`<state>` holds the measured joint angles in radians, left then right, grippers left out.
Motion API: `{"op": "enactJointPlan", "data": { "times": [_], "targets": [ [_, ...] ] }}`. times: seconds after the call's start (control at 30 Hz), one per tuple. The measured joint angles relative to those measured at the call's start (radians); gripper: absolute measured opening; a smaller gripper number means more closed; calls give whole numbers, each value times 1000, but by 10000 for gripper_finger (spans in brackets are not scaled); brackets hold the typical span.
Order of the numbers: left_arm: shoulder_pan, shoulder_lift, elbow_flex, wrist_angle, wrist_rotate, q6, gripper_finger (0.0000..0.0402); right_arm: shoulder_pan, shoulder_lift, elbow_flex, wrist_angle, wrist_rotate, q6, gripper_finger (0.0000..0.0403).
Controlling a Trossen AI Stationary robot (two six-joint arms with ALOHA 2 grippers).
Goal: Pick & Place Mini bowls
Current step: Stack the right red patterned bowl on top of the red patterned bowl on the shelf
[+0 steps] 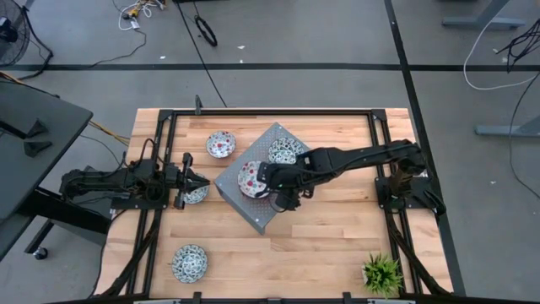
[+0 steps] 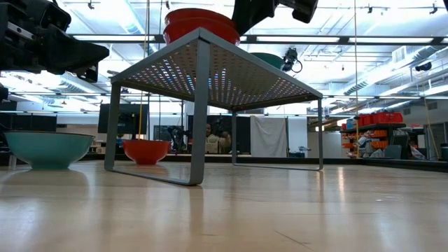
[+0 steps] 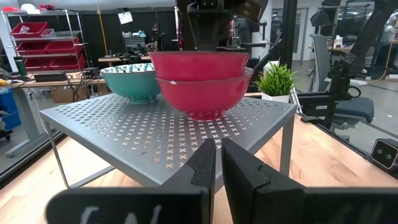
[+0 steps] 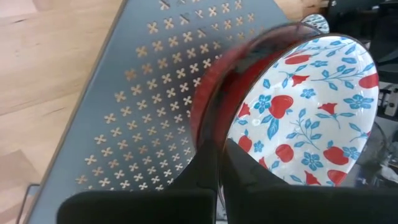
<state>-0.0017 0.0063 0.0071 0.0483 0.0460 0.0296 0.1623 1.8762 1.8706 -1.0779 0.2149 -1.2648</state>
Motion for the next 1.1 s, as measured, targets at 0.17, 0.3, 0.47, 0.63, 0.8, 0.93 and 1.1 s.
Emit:
{"op": "enactJointPlan", "data": {
  "times": [0.17,0.3,0.47,0.63,0.8,0.93,1.1],
  "targets": [
    [0,0,0,0,0,0,30,0,9,0,3,2,0,0],
    [0,0,0,0,0,0,30,0,9,0,4,2,1,0],
    [0,0,0,0,0,0,30,-2,11,0,18,2,34,23],
    [0,0,0,0,0,0,30,-2,11,0,50,11,52,53],
    [0,0,0,0,0,0,30,-2,11,0,61,14,67,73],
    [0,0,0,0,0,0,30,-2,11,0,62,13,79,82],
    [0,0,0,0,0,0,30,-2,11,0,63,14,79,88]
  ]
}}
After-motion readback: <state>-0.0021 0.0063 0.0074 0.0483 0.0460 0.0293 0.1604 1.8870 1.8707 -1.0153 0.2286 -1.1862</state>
